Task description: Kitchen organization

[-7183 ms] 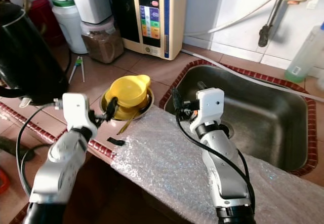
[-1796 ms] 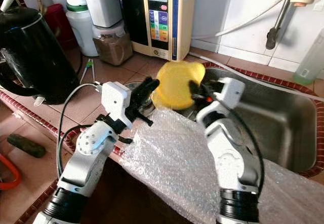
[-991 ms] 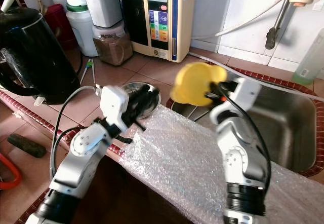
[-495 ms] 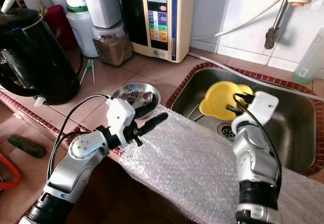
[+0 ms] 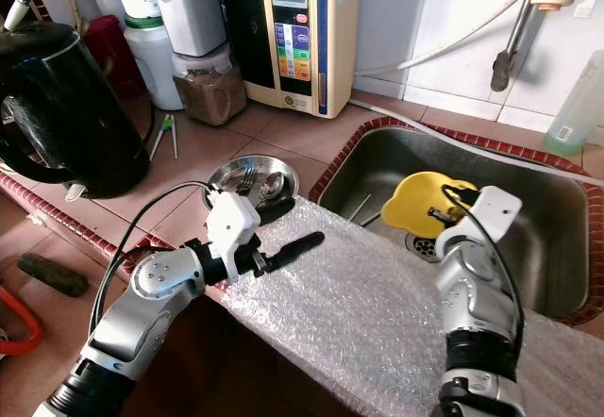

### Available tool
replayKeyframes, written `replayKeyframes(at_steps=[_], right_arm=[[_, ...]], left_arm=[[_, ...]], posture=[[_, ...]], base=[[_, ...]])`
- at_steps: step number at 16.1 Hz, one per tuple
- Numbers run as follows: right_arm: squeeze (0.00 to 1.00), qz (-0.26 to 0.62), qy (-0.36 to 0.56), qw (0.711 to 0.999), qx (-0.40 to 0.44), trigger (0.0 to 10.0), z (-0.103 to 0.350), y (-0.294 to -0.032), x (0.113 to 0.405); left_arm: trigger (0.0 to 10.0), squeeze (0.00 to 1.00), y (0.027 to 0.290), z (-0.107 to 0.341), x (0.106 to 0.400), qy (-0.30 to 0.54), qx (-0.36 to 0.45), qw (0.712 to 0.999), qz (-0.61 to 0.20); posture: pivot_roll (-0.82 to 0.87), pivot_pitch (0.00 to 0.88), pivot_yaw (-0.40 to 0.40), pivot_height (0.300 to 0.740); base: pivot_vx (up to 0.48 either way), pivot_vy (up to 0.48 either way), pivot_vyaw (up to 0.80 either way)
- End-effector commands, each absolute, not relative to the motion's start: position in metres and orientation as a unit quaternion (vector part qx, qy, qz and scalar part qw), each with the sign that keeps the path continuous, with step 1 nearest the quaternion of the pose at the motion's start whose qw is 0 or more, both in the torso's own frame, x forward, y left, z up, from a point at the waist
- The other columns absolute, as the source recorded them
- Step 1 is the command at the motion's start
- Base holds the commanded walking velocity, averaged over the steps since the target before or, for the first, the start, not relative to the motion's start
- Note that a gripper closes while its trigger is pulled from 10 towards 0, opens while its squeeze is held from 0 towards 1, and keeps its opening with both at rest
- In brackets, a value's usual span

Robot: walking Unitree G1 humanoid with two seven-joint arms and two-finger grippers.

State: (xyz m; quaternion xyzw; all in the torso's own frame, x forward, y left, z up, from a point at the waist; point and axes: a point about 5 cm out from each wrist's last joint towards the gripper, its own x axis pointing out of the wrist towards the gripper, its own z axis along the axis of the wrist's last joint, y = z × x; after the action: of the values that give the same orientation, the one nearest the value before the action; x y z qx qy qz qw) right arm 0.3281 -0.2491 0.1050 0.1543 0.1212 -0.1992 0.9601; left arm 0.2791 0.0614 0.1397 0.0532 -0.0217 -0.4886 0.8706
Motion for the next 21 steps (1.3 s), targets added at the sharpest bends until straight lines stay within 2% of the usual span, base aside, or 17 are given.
replayKeyframes(at_steps=[1, 3, 9, 12, 16, 17, 18, 21], right_arm=[[1.00, -0.196, 0.133, 0.962, 0.135, 10.0, 0.100, -0.245, 0.327], [1.00, -0.198, 0.138, 0.965, 0.101, 10.0, 0.099, -0.245, 0.326], [1.00, -0.152, 0.089, 0.978, 0.111, 10.0, 0.113, -0.230, 0.328], [1.00, -0.048, 0.036, 0.989, 0.136, 10.0, 0.131, -0.199, 0.326], [1.00, 0.028, 0.014, 0.993, 0.113, 10.0, 0.135, -0.170, 0.315], [1.00, 0.028, 0.014, 0.993, 0.113, 10.0, 0.135, -0.170, 0.315], [1.00, 0.066, 0.003, 0.994, 0.091, 10.0, 0.136, -0.154, 0.305], [1.00, 0.103, -0.005, 0.991, 0.084, 10.0, 0.139, -0.141, 0.295]], left_arm=[[10.0, 1.00, 0.060, 0.145, 0.280, -0.027, 0.068, 0.866, -0.495], [10.0, 1.00, 0.059, 0.145, 0.281, -0.026, 0.070, 0.866, -0.494], [10.0, 1.00, 0.067, 0.144, 0.282, -0.024, 0.071, 0.880, -0.469], [10.0, 1.00, 0.081, 0.149, 0.300, -0.033, 0.082, 0.911, -0.402], [10.0, 1.00, 0.099, 0.148, 0.320, -0.012, 0.093, 0.943, -0.318], [10.0, 1.00, 0.099, 0.148, 0.320, -0.012, 0.093, 0.943, -0.318], [10.0, 1.00, 0.105, 0.148, 0.332, 0.004, 0.064, 0.960, -0.274], [10.0, 1.00, 0.107, 0.149, 0.345, 0.022, 0.041, 0.972, -0.230]], posture=[[-0.05, 0.000, 0.085, 0.740], [-0.05, 0.000, 0.085, 0.740], [-0.05, 0.013, 0.081, 0.740], [-0.05, 0.019, 0.077, 0.740], [-0.05, 0.026, 0.080, 0.740], [-0.05, 0.026, 0.080, 0.740], [-0.07, 0.025, 0.085, 0.740], [-0.08, 0.026, 0.090, 0.740]], base=[[0.000, 0.000, 0.00], [0.000, 0.000, 0.00], [0.000, 0.000, 0.00], [0.000, 0.000, 0.00], [0.000, 0.000, 0.00], [0.000, 0.000, 0.00], [0.000, 0.000, 0.00], [0.000, 0.000, 0.00]])
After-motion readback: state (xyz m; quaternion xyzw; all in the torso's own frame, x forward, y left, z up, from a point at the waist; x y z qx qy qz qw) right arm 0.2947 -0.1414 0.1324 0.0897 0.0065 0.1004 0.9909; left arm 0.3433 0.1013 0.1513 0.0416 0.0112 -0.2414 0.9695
